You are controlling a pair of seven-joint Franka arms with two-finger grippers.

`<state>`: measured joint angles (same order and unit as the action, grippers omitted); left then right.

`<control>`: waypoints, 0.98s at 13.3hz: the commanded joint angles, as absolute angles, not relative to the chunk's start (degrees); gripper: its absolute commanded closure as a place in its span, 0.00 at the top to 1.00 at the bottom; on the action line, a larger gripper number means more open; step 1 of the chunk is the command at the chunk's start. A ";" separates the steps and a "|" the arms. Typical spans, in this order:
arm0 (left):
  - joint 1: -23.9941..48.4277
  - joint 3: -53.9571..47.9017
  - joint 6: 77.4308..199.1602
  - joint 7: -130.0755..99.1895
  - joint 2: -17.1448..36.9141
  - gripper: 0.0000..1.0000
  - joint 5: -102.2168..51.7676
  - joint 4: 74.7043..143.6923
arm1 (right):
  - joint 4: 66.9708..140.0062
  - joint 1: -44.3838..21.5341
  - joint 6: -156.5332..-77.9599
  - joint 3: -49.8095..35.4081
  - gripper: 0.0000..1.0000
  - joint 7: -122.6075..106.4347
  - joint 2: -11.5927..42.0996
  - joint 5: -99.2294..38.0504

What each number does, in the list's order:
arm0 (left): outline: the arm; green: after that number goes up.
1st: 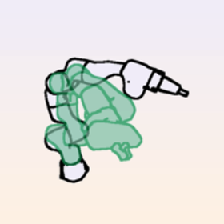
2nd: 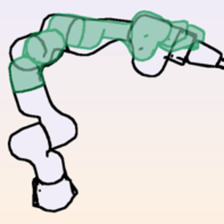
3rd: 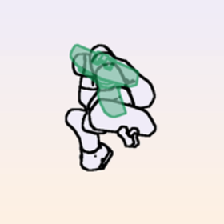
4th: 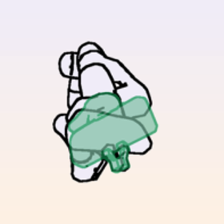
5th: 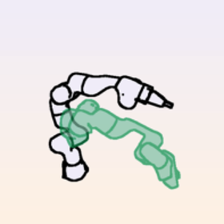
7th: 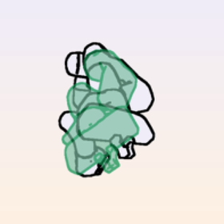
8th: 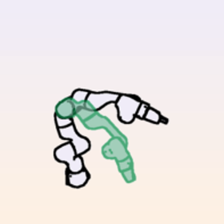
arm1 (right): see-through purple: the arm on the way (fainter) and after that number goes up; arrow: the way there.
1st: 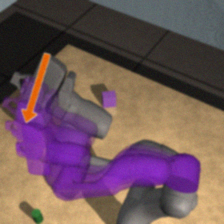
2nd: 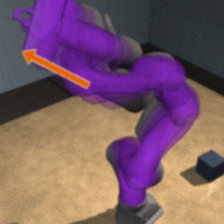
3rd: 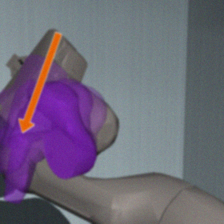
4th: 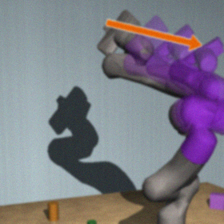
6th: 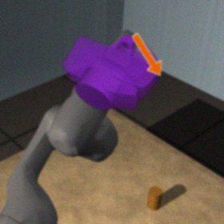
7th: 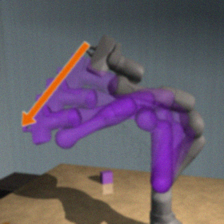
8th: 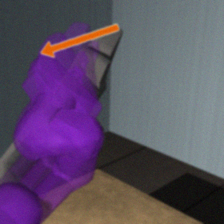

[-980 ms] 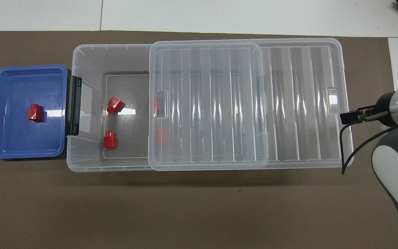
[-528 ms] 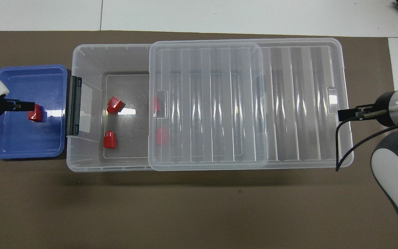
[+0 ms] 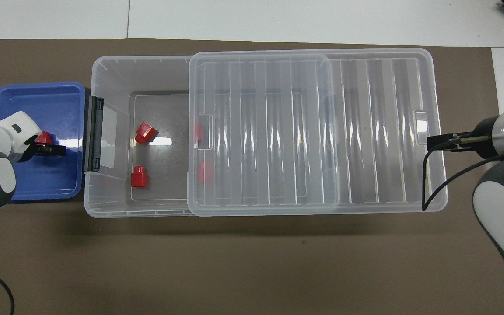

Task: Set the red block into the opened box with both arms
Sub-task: 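Grasp the red block in the blue tray with the left gripper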

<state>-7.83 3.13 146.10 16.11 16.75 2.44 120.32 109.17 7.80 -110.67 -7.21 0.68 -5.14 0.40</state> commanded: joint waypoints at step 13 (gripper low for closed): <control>-3.36 -0.07 94.84 -9.23 7.22 0.00 -5.69 91.77 | 87.63 6.16 -88.32 -8.44 1.00 8.53 -0.62 1.05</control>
<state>-6.53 1.07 99.25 1.62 7.65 -2.71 94.93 91.31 6.93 -89.62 -7.70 6.93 -3.29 -0.46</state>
